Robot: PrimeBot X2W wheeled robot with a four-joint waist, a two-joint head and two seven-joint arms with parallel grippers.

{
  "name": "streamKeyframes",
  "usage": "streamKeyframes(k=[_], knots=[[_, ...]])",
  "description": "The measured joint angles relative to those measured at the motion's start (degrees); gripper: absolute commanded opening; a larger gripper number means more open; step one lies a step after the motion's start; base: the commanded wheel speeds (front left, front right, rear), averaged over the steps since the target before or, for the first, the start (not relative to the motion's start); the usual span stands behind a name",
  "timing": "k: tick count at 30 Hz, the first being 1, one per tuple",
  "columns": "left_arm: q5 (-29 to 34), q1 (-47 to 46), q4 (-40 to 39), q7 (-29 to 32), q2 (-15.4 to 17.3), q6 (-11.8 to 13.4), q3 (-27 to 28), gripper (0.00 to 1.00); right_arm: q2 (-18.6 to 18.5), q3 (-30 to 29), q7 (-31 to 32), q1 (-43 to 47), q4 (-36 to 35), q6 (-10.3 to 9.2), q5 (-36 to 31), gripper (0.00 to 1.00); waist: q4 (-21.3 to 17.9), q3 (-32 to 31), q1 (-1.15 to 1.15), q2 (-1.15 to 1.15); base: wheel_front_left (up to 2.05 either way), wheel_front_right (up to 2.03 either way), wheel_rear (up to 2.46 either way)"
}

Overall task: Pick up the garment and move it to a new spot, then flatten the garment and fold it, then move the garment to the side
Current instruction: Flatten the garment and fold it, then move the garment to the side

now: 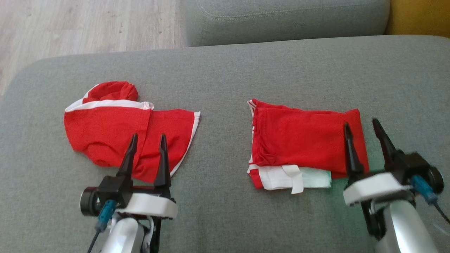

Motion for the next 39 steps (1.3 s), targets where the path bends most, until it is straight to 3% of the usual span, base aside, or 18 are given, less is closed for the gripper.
streamKeyframes(k=[8,15,23,36,37,38,39], knots=[[0.3,1.2,-0.3,0.0,0.0,0.0,0.3,1.0,0.4,-1.2,-0.3,3.6,-2.3,0.0,4.0,1.0,0.3,-0.1,0.0,0.0,0.0,0.0,0.0],[0.6,1.2,-0.7,0.0,0.0,0.0,0.3,1.0,0.5,-2.6,-0.3,3.2,-2.5,0.0,3.1,1.0,0.7,0.8,0.0,0.0,0.0,0.0,0.0],[0.6,0.8,-1.0,0.0,-0.1,-0.1,0.3,1.0,0.5,-7.6,6.5,0.0,6.2,0.0,4.7,1.0,1.3,3.2,0.0,0.0,0.0,0.0,0.0],[0.7,-0.8,-0.8,0.0,-0.1,-0.5,0.3,1.0,0.4,-7.3,6.8,-6.5,18.5,0.0,7.2,1.0,2.1,6.6,0.0,0.0,0.0,0.0,0.0],[0.7,-0.8,-0.8,0.0,-0.1,-0.5,0.3,1.0,0.3,-7.1,6.9,-7.2,19.3,0.0,7.3,0.88,2.0,6.7,0.0,0.0,0.0,0.0,0.0],[0.7,-0.8,-0.8,0.0,-0.1,-0.5,0.3,1.0,0.3,-7.0,7.0,-7.9,19.9,0.0,7.8,0.41,2.0,6.7,0.0,0.0,0.0,0.0,0.0],[0.7,-0.9,-0.7,0.0,-0.1,-0.5,0.3,1.0,0.3,-6.8,7.0,-8.5,20.5,0.0,8.2,0.0,1.9,6.7,0.0,0.0,0.0,0.0,0.0]])
